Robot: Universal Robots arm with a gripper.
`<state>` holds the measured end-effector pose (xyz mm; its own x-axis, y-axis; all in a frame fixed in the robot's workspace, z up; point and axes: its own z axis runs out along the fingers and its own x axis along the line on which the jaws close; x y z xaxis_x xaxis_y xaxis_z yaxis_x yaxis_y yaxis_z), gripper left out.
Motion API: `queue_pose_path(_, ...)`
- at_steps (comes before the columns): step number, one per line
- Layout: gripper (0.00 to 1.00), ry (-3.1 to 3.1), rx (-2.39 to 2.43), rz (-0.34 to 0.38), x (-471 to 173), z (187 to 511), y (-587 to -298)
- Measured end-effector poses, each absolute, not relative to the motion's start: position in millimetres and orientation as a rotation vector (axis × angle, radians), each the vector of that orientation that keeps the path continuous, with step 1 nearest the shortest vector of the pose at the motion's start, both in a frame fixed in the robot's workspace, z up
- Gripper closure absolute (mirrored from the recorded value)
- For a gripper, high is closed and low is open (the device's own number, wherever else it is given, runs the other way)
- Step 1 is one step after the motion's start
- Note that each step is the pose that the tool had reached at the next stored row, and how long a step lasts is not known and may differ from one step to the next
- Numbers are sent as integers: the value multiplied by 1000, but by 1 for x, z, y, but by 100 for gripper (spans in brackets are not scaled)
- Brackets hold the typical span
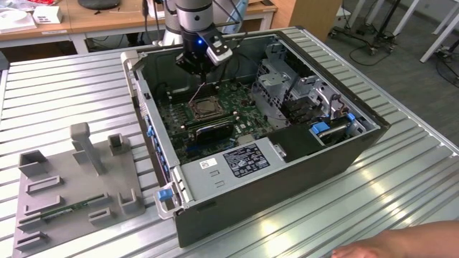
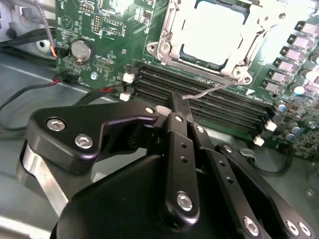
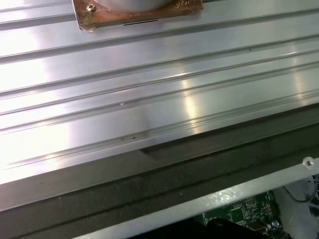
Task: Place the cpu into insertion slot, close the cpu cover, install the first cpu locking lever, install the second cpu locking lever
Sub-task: 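Install the first cpu locking lever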
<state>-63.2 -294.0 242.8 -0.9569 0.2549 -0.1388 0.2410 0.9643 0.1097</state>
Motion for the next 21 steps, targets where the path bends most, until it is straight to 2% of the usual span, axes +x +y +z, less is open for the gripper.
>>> queue_pose_path(10, 90, 2962, 376, 137, -63, 261, -294)
queue_pose_path(21, 90, 2962, 376, 137, -63, 262, -294)
